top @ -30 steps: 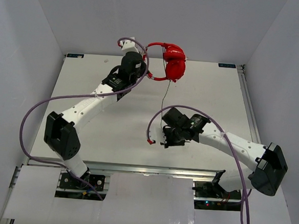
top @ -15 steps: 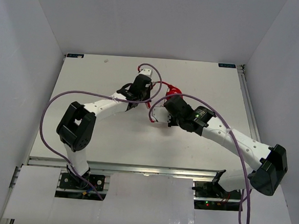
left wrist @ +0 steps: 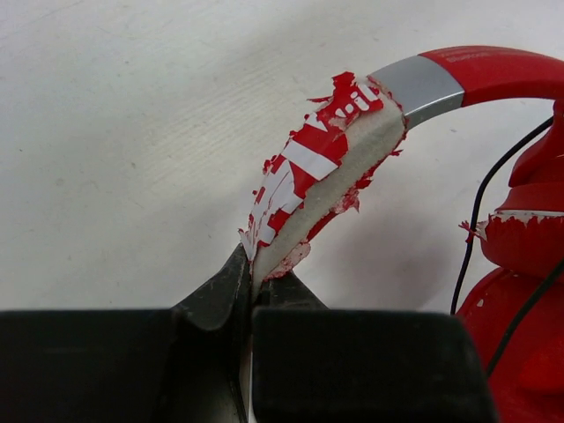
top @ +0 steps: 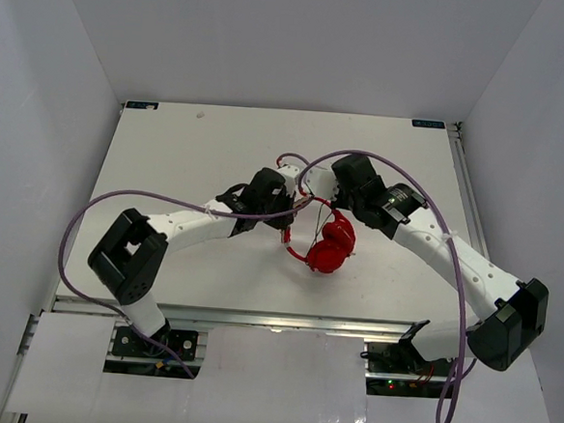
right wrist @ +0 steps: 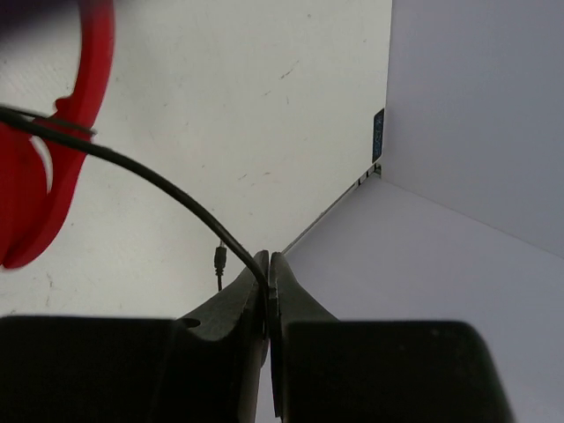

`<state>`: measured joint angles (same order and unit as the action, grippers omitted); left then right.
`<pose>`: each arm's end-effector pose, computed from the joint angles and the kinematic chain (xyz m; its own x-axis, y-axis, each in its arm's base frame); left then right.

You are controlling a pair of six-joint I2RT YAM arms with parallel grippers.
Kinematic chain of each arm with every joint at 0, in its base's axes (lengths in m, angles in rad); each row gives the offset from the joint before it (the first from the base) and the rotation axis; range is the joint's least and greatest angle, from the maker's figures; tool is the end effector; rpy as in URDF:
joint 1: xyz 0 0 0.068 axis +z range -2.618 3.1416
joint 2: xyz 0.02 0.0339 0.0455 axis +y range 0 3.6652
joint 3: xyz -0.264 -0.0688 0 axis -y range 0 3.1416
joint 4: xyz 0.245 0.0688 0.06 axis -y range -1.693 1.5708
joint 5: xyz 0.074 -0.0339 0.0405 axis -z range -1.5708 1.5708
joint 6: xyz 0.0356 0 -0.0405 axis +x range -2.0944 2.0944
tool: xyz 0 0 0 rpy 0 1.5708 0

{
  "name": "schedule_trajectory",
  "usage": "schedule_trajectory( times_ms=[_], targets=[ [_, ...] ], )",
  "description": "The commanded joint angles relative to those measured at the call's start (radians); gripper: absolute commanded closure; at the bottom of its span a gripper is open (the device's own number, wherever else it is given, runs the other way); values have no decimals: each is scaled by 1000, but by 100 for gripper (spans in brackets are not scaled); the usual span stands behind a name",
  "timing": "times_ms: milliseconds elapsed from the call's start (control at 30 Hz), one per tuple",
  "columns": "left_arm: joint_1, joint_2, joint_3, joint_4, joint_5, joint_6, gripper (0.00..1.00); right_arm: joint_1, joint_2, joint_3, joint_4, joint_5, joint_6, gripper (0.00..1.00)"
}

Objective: Wrap the headphones

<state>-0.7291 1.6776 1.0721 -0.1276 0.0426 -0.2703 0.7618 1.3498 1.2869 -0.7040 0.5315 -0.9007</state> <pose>0.2713 -0.2444 0.2126 -0.6650 0.2363 -0.7085 0.5309 0.8168 -0.2259 0.2193 0.1842 0.3429 -0.0525 -0.9838 -0.1716 -0.5991 0.1685 -0.7828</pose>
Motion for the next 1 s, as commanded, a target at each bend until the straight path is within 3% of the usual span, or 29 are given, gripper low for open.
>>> schedule_trajectory(
  times_ms=[0,267,467,733,967],
  targets=[
    [-18,-203,-59,115,117,-39,100,-83,-26,6,83,-61,-7,92],
    [-24,-360,-100,109,139,-117,100,-259,-24,5,100,-361,139,92],
    [-23,-431,-83,115,121,-188,100,-411,-34,-30,97,-775,232,92],
    [-23,-431,28,206,124,-334,100,-480,99,-61,96,-1579,363,92],
    [-23,-373,74,341,11,-510,100,-481,226,-19,126,-1858,468,92]
  ],
)
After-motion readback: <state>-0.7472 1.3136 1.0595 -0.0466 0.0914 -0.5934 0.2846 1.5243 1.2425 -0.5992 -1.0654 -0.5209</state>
